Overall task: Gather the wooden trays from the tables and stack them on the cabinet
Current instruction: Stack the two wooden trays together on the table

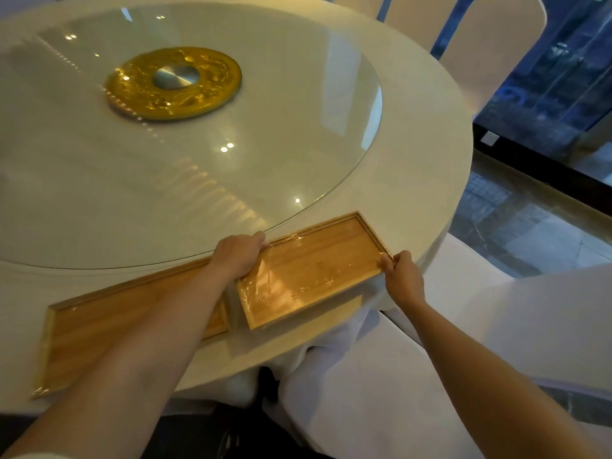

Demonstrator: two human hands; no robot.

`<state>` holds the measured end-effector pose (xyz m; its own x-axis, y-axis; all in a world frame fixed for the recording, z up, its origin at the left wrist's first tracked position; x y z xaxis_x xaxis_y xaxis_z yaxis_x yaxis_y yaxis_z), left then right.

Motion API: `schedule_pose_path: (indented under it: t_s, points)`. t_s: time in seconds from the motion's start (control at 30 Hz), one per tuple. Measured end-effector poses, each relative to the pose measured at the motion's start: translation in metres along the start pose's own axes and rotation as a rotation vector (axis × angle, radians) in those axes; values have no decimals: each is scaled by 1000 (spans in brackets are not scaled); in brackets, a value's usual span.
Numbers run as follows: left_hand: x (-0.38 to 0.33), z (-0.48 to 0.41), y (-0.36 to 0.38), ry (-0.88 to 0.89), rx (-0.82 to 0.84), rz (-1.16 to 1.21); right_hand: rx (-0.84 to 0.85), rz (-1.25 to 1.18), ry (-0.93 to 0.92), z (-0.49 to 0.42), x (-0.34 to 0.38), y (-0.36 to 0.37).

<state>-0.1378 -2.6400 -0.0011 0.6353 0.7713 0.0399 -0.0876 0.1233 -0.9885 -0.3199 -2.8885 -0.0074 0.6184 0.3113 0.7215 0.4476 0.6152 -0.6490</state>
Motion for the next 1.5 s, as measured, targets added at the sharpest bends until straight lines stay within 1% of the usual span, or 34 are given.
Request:
schedule_pose_path:
  t_s: [0.17, 0.33, 0.53, 0.67, 0.77, 0.97, 1.13, 1.33, 1.5]
  points:
    - [34, 15, -42, -48, -25, 13, -15, -69, -103, 5, 40, 7]
    - [96, 54, -63, -170, -39, 75, 56, -102, -189, 28, 90, 41]
    - [175, 113, -54, -326, -26, 134, 174, -100, -263, 73, 135, 107]
    - [220, 142, -40, -384, -3, 165, 244, -89, -303, 105, 147, 150]
    - [242, 154, -28, -410, 7, 214, 280, -87, -271, 124, 145, 176]
    - [257, 160, 3, -421, 12, 340, 299, -42, -179, 145, 128, 196]
    - [263, 164, 24, -433, 32, 376, 274, 38, -172, 156, 118, 203]
    - [269, 164, 31, -464, -82, 447, 254, 88, -191, 173, 118, 207]
    - [268, 165, 42, -468, -81, 490, 246, 104, -182, 180, 119, 206]
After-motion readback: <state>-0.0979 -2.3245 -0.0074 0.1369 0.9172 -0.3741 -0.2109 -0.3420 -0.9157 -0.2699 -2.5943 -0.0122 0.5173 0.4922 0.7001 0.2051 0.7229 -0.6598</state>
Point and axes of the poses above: each hand's wrist, its own z-axis away from the middle knuckle, its own y-axis out of the palm, x = y × z, the point moved 4 cm from there along -z, towards the middle knuckle, and after that the axes turned 8 degrees about -z, right-handed, at the moved point
